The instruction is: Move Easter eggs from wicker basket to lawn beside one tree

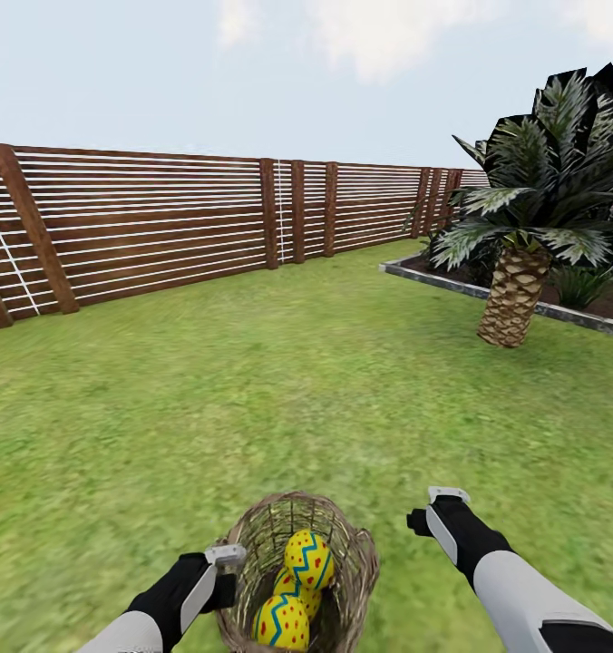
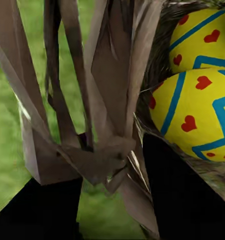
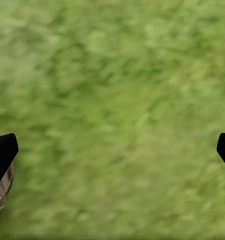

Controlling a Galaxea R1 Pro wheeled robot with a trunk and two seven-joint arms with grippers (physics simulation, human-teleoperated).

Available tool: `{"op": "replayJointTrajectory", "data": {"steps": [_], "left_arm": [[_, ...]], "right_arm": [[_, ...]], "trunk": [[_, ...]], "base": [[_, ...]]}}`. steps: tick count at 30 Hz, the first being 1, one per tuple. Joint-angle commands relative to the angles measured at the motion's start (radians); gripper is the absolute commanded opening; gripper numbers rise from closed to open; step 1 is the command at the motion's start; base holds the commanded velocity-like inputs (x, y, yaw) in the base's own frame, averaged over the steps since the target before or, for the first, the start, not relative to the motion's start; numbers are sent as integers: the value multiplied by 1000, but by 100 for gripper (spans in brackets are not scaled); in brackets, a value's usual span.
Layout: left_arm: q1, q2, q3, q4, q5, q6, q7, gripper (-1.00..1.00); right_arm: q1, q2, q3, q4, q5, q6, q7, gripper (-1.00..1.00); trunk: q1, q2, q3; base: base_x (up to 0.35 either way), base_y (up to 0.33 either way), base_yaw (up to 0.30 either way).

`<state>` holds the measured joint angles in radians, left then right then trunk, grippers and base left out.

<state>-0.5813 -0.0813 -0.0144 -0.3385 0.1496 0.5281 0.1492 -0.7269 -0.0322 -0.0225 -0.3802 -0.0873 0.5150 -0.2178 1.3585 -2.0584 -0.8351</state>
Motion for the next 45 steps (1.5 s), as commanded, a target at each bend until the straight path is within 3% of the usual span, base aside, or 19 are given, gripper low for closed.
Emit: {"op": "replayJointTrajectory", "data": {"steps": [1,5,21,22,24,26,28,29,31,33,36,40,45], "left_arm": [[0,0,4,-2,2,0,6,-100],[0,0,7,-2,1,-2,6,-100],[0,0,7,-4,1,-3,6,-100],[0,0,7,-4,1,-2,6,-100],[0,0,7,-4,1,-2,6,-100],[0,-1,7,-4,1,-2,6,-100],[0,-2,7,-4,1,-2,6,-100],[0,-2,7,-4,1,-2,6,-100],[0,-2,7,-4,1,-2,6,-100],[0,-2,7,-4,1,-2,6,-100],[0,-2,7,-2,1,-3,6,-100],[0,1,8,-2,2,-4,4,-100],[0,3,10,3,2,-19,3,-100]], "right_arm": [[0,0,-1,-2,-9,3,-6,100],[0,0,0,-2,-9,3,-6,100],[0,-2,0,-2,-9,3,-5,100],[0,-8,0,-2,-9,3,4,100],[0,-44,1,-1,-5,3,145,100],[0,-59,0,1,19,3,194,100],[6,-74,0,10,34,0,202,100],[9,-87,-1,17,101,-3,204,100],[17,-93,-2,77,167,-13,205,100],[25,-119,-1,245,198,-126,204,100],[51,-156,-2,394,251,-311,204,100],[145,-203,-2,417,254,-389,204,100],[250,-200,-2,420,257,-486,204,100]], "trunk": [[0,0,-1],[0,0,-1],[-61,112,49],[-65,119,52],[-73,133,59],[-81,147,65],[-88,161,71],[-92,168,74],[-100,182,80],[-107,196,87],[-119,217,96],[-134,245,109],[-153,280,124]], "base": [[0,0,0],[0,0,0],[0,0,0],[0,0,0],[0,0,0],[0,0,0],[0,0,0],[0,0,0],[0,0,0],[0,0,0],[0,0,0],[0,0,0],[0,0,197]]}}
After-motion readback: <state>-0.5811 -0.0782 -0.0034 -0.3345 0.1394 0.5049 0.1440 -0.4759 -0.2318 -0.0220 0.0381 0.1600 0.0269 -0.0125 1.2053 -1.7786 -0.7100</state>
